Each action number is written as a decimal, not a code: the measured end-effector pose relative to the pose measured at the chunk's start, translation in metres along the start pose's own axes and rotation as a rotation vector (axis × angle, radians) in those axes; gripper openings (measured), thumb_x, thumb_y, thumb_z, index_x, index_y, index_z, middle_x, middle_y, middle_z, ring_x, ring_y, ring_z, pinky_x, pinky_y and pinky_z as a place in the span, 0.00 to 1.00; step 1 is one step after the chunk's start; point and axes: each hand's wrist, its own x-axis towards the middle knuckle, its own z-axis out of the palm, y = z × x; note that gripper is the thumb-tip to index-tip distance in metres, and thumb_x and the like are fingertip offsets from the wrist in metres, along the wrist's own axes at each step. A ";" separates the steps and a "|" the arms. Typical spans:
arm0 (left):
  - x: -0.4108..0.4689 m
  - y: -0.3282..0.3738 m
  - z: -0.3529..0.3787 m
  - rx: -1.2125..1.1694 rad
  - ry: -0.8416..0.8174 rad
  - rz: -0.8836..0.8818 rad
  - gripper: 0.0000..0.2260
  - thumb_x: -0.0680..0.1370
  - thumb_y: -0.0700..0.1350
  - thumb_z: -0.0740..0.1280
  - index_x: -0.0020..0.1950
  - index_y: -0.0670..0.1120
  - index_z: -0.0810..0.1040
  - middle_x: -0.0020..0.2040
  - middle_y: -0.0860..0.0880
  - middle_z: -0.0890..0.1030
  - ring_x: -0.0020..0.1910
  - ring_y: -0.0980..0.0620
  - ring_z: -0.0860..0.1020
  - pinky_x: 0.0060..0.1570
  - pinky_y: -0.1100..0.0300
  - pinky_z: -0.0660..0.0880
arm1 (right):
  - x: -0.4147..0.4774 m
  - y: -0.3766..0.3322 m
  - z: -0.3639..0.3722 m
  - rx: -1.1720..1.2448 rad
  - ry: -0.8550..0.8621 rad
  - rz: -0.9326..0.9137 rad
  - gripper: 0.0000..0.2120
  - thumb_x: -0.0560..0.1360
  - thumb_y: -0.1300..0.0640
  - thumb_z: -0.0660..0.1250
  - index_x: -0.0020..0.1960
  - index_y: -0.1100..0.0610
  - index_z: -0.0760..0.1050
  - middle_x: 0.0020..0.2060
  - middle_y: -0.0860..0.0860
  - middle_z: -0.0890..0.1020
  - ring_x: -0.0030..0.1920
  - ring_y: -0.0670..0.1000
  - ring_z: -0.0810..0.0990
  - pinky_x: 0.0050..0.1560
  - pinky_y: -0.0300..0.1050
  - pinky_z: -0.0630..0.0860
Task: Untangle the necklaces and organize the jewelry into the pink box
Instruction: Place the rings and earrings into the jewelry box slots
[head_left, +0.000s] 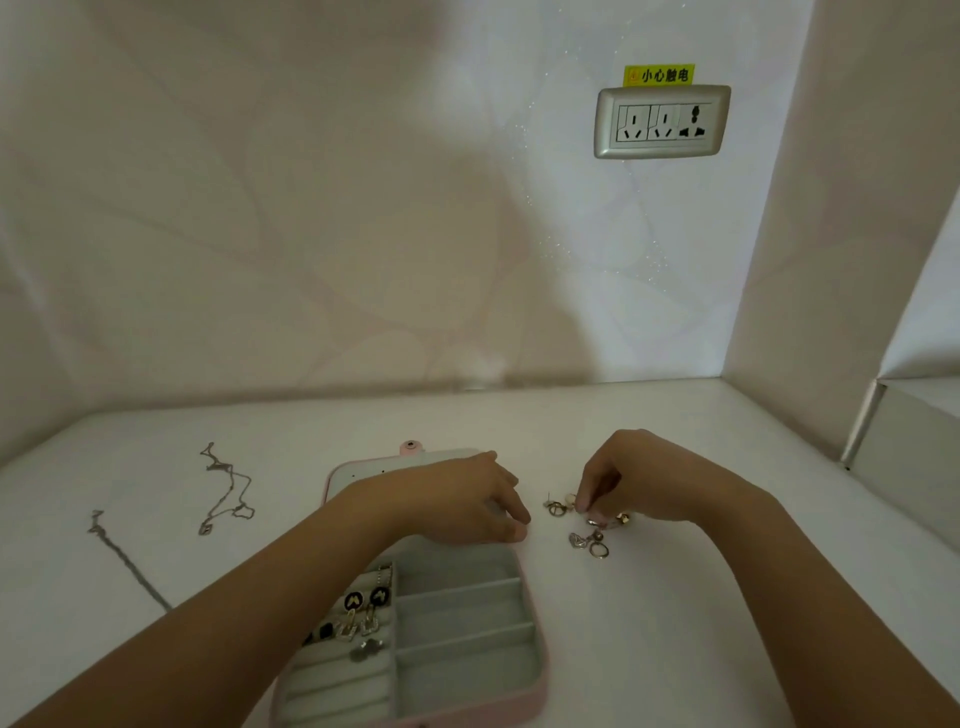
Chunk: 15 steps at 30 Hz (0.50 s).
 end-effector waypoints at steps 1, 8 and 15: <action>0.002 0.002 0.000 -0.018 -0.008 0.010 0.17 0.81 0.55 0.57 0.69 0.56 0.72 0.74 0.56 0.65 0.75 0.59 0.52 0.53 0.75 0.40 | -0.001 0.001 -0.001 0.010 0.003 0.004 0.09 0.69 0.64 0.72 0.41 0.51 0.84 0.32 0.44 0.84 0.34 0.40 0.79 0.34 0.31 0.70; 0.020 0.005 0.005 -0.146 -0.023 -0.070 0.16 0.78 0.53 0.65 0.65 0.53 0.76 0.49 0.55 0.77 0.65 0.52 0.72 0.57 0.63 0.66 | -0.004 0.009 -0.009 0.143 0.014 0.045 0.08 0.70 0.67 0.70 0.44 0.56 0.84 0.36 0.51 0.83 0.18 0.40 0.69 0.20 0.31 0.63; 0.038 0.003 0.010 -0.205 0.149 -0.081 0.20 0.73 0.46 0.73 0.64 0.49 0.76 0.59 0.51 0.77 0.58 0.54 0.74 0.57 0.62 0.70 | 0.001 0.025 -0.008 0.195 0.004 0.085 0.07 0.69 0.63 0.72 0.40 0.50 0.82 0.30 0.46 0.82 0.26 0.50 0.70 0.25 0.38 0.65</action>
